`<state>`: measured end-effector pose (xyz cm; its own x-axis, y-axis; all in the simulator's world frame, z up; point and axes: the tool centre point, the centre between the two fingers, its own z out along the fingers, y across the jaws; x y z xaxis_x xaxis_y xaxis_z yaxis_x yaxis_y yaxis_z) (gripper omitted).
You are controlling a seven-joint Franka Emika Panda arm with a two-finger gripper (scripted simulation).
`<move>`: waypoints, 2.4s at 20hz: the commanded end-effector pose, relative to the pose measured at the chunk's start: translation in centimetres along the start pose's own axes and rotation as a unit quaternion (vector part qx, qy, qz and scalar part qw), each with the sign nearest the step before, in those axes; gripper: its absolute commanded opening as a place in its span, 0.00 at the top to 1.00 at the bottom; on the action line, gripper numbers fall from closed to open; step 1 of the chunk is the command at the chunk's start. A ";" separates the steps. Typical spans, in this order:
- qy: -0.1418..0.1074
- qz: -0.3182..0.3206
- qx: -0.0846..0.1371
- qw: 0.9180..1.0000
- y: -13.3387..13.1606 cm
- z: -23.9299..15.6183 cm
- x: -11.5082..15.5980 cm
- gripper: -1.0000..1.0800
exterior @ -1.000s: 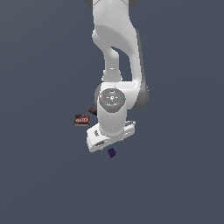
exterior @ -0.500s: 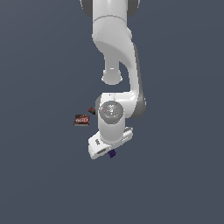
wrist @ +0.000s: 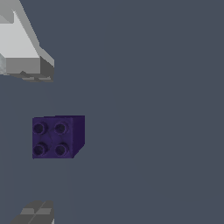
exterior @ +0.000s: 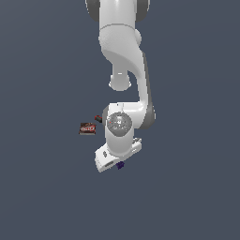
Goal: Pick up a designated object from a clutter of objects.
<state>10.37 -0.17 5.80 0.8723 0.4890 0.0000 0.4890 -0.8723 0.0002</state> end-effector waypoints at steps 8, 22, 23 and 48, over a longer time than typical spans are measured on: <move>0.000 -0.001 0.000 1.000 0.0 3.6 0.0 0.04; 0.000 -0.001 0.000 1.000 0.0 3.6 0.0 1.00; 0.000 -0.001 0.000 1.000 0.0 3.5 0.0 1.00; -0.001 -0.001 -0.001 1.000 -9.7 -10.3 -2.8 1.00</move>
<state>3.86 6.29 14.75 0.8709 0.4915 -0.0013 0.4915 -0.8709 0.0010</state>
